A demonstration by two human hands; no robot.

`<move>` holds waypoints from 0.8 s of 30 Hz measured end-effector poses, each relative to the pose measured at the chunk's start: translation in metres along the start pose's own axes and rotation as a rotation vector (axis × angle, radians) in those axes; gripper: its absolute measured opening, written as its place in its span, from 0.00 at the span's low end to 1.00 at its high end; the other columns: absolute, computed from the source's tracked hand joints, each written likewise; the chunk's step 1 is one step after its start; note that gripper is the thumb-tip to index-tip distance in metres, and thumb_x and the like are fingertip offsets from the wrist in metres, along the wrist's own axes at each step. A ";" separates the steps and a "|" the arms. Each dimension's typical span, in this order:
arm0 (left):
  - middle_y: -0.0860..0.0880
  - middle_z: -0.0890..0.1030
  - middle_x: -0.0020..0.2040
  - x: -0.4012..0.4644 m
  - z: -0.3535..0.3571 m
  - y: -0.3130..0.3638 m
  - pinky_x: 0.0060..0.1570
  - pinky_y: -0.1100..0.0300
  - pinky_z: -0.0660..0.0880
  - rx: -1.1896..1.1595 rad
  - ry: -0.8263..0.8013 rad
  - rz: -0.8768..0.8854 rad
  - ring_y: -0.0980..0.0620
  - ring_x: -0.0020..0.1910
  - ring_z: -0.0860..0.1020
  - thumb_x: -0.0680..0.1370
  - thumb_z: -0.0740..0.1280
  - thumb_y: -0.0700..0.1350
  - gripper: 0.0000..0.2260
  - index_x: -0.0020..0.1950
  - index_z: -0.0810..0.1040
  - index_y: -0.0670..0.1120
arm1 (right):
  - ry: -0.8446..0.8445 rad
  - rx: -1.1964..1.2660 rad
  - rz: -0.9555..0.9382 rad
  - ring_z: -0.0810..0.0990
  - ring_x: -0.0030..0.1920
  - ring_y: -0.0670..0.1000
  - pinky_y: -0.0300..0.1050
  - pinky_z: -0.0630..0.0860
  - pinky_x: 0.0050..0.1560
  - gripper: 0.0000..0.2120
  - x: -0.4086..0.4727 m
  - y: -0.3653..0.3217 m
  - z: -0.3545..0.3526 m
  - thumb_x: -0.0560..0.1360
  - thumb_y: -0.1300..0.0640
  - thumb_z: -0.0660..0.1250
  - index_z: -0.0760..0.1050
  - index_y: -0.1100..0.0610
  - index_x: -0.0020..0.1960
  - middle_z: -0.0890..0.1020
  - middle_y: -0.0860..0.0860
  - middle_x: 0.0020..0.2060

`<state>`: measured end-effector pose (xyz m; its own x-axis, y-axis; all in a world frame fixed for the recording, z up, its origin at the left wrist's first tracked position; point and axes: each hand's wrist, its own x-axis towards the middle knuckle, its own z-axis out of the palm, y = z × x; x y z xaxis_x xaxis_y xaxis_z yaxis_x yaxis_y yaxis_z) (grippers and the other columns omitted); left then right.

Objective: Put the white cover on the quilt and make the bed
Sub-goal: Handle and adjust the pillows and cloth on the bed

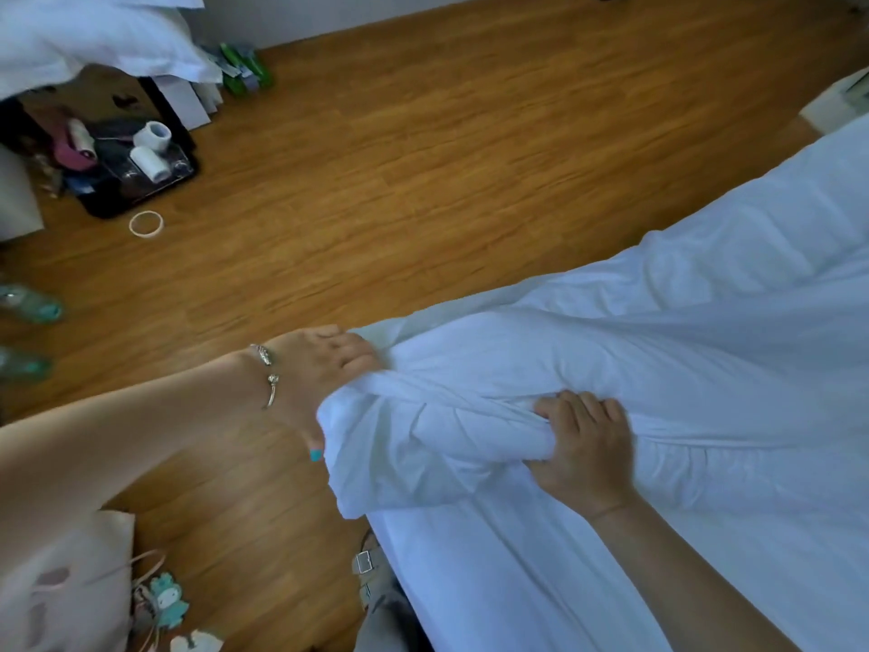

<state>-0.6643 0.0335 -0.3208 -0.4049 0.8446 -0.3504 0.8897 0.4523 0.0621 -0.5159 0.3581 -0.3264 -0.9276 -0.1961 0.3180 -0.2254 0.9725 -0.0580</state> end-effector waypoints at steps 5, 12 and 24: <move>0.45 0.82 0.48 -0.013 0.059 0.057 0.65 0.54 0.64 -0.238 0.658 0.028 0.46 0.52 0.77 0.65 0.71 0.53 0.22 0.53 0.71 0.44 | 0.044 -0.023 -0.001 0.74 0.37 0.57 0.50 0.63 0.37 0.24 0.003 -0.004 0.000 0.54 0.51 0.73 0.69 0.52 0.47 0.77 0.50 0.35; 0.50 0.70 0.23 -0.004 0.068 0.094 0.26 0.65 0.64 -0.436 1.014 -0.279 0.48 0.22 0.67 0.71 0.54 0.38 0.13 0.32 0.75 0.46 | 0.043 -0.047 0.022 0.70 0.38 0.55 0.50 0.63 0.38 0.20 0.005 -0.004 0.001 0.56 0.48 0.68 0.68 0.52 0.45 0.76 0.50 0.34; 0.55 0.75 0.38 -0.014 0.063 0.179 0.44 0.60 0.68 -0.728 0.945 -0.608 0.52 0.39 0.72 0.69 0.72 0.55 0.18 0.54 0.78 0.49 | 0.052 -0.059 0.100 0.72 0.35 0.57 0.50 0.62 0.38 0.20 0.013 -0.013 0.005 0.56 0.48 0.70 0.66 0.51 0.44 0.74 0.50 0.33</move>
<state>-0.4859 0.0846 -0.3641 -0.9461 0.1953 0.2584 0.3232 0.6234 0.7119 -0.5263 0.3423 -0.3266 -0.9275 -0.0921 0.3622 -0.1129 0.9929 -0.0366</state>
